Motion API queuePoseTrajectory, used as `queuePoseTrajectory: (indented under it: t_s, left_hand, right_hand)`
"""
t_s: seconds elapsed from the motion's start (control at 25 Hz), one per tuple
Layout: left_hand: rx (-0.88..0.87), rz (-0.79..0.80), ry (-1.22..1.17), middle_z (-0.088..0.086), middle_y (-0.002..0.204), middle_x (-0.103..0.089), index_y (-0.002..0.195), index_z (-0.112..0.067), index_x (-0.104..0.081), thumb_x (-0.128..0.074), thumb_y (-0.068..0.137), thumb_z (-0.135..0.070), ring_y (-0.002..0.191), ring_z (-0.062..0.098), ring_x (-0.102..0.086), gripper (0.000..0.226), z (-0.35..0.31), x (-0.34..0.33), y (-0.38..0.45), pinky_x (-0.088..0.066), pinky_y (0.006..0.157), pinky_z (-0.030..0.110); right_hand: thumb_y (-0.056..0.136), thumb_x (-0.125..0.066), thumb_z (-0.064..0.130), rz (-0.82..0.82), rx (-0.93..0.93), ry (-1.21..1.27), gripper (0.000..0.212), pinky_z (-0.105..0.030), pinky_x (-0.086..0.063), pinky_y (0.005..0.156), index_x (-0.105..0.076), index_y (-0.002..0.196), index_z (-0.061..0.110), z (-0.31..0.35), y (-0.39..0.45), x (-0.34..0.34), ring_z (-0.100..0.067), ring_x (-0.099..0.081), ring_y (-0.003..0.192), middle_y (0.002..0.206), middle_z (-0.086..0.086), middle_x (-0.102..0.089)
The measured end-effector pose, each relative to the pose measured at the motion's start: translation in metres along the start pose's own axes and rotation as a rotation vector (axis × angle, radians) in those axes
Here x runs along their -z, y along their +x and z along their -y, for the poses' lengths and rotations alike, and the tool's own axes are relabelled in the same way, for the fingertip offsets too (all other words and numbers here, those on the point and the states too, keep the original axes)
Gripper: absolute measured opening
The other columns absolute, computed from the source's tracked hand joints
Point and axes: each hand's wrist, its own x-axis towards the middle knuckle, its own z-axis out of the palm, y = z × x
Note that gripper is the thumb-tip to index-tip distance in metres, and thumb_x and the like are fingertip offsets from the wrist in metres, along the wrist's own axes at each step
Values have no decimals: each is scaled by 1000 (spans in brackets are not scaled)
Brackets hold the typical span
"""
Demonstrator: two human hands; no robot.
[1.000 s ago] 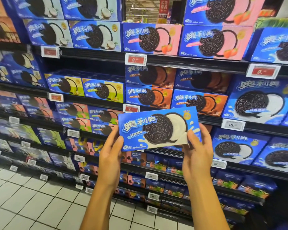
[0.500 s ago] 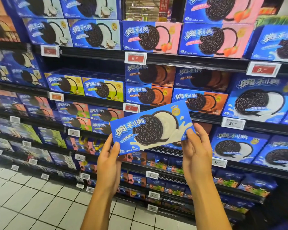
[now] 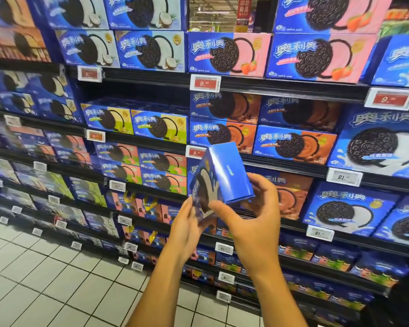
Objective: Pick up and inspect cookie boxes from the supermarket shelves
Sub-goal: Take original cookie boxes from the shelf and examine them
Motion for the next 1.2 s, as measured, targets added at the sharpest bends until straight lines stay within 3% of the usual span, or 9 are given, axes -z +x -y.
queuePoseTrajectory:
  t_s: [0.12,0.24,0.4,0.52,0.6,0.76,0.88,1.04,1.2]
  left_hand:
    - [45,-30,-6,17,133,-62,130,-16,-62,-50,98,-46,125,35,-57,46,5,-4,2,-40,107,58]
    - [16,23,5,12,132,-64,129,-23,-63,-71,75,-64,122,32,-60,68,7,-5,-1,-44,105,53]
    - [14,-21,48,18,131,-63,135,-14,-56,-47,101,-41,123,35,-58,45,0,-10,-1,-41,107,58]
    - [27,-127,49,17,120,-69,134,-9,-56,-43,103,-30,106,30,-68,39,-13,-6,-2,-53,94,49]
    - [-5,-149,-10,15,122,-68,130,-11,-59,-45,102,-29,104,28,-66,36,-26,0,-8,-51,86,43]
    - [-135,-118,-47,7,108,-75,112,-15,-70,-45,102,-28,91,16,-72,30,-58,0,-16,-58,68,32]
    - [-241,-33,-13,6,117,-72,103,-19,-77,-42,102,-30,105,14,-69,36,-77,-9,-27,-58,75,27]
    - [-353,107,142,3,135,-62,130,-19,-64,-45,99,-32,125,15,-58,38,-85,-20,-42,-54,88,26]
    - [-400,103,349,-2,126,-68,118,-30,-70,-50,96,-43,118,12,-61,33,-89,-31,-51,-55,86,26]
  right_hand:
    - [61,-85,47,44,91,-92,66,-6,-42,88,-50,118,46,2,-7,-9,2,-56,114,118,29,-55]
    - [62,-84,51,53,148,-129,68,-7,-40,89,-50,119,43,4,-8,-11,-3,-56,114,120,25,-55]
    - [61,-84,53,40,87,-94,75,-4,-41,85,-48,126,43,3,-6,-8,4,-54,116,122,31,-53]
    - [69,-80,52,64,67,-121,78,-4,-43,89,-42,138,52,0,3,5,8,-48,124,133,32,-47]
    - [73,-75,54,65,36,-87,68,-6,-43,93,-46,135,56,-4,11,17,8,-46,129,142,26,-46]
    - [72,-73,60,-26,-208,125,50,-34,-56,93,-58,120,61,-18,24,39,-8,-59,125,140,18,-58]
    - [71,-72,72,-100,-370,189,68,-38,-61,76,-63,129,39,-26,31,51,-21,-68,114,132,6,-67]
    - [77,-56,69,-157,-499,225,60,-30,-61,66,-70,107,19,-29,39,57,-20,-75,95,100,1,-79]
    - [99,-41,57,-182,-558,318,53,-37,-62,75,-71,108,13,-29,47,68,-21,-75,95,100,-4,-79]
